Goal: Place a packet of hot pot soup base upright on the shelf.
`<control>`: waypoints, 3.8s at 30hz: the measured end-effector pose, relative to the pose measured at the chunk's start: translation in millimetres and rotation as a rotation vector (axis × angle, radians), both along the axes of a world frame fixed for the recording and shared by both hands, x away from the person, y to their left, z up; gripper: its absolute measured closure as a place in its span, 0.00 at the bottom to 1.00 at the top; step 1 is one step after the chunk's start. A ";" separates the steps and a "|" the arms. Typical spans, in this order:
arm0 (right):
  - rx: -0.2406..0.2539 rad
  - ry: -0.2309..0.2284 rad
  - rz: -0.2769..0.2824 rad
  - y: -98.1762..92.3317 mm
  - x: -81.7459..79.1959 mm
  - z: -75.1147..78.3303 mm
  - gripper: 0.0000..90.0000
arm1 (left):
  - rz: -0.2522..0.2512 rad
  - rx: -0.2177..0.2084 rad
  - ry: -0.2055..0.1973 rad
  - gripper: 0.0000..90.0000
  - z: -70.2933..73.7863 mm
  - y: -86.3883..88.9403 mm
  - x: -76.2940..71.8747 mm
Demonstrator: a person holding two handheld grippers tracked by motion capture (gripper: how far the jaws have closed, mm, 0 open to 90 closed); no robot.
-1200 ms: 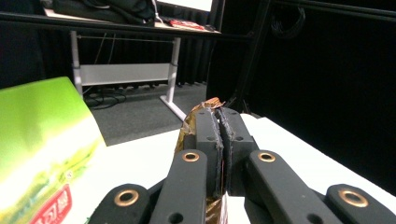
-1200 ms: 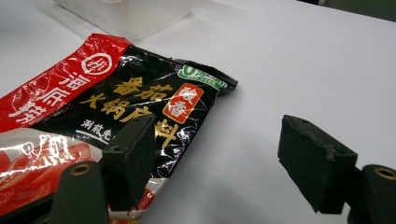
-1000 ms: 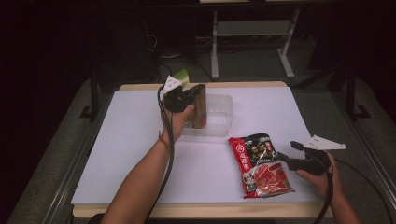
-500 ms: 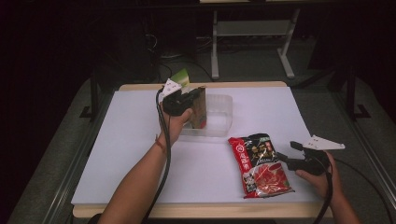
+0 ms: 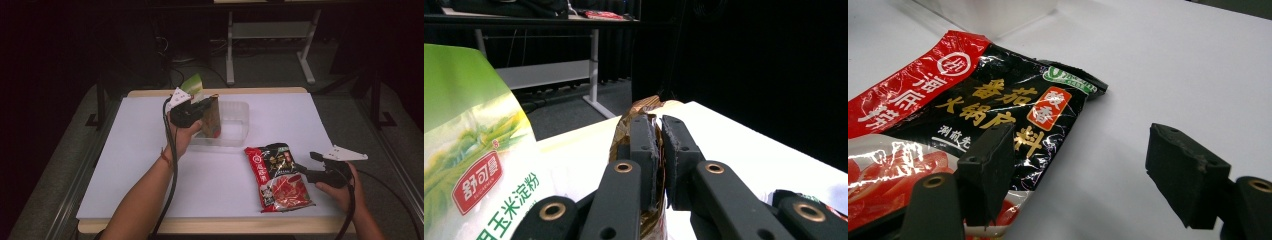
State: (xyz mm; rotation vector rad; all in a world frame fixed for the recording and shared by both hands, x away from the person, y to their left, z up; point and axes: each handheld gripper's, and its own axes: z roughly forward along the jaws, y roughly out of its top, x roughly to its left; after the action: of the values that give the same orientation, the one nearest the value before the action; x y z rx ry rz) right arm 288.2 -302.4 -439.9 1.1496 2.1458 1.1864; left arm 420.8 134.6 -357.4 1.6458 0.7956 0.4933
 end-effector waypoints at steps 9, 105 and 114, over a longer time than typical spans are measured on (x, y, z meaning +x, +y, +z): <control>-0.003 0.004 0.003 0.5 -0.2 -0.3 0.30 | -0.015 0.040 -0.017 0.85 2.7 1.8 -3.4; 0.033 0.271 0.264 52.5 1.9 -16.1 0.21 | -0.554 0.179 0.456 0.23 -103.9 -77.3 -62.7; 0.032 0.257 0.278 54.9 1.4 -16.7 0.22 | -0.555 0.134 0.485 0.23 -103.1 -77.4 -61.0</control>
State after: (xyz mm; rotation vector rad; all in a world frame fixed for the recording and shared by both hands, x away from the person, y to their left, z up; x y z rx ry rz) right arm 289.6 -247.6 -456.6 1.0936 2.5561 1.2489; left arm 359.8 57.1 -460.4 2.0478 0.6132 -0.2609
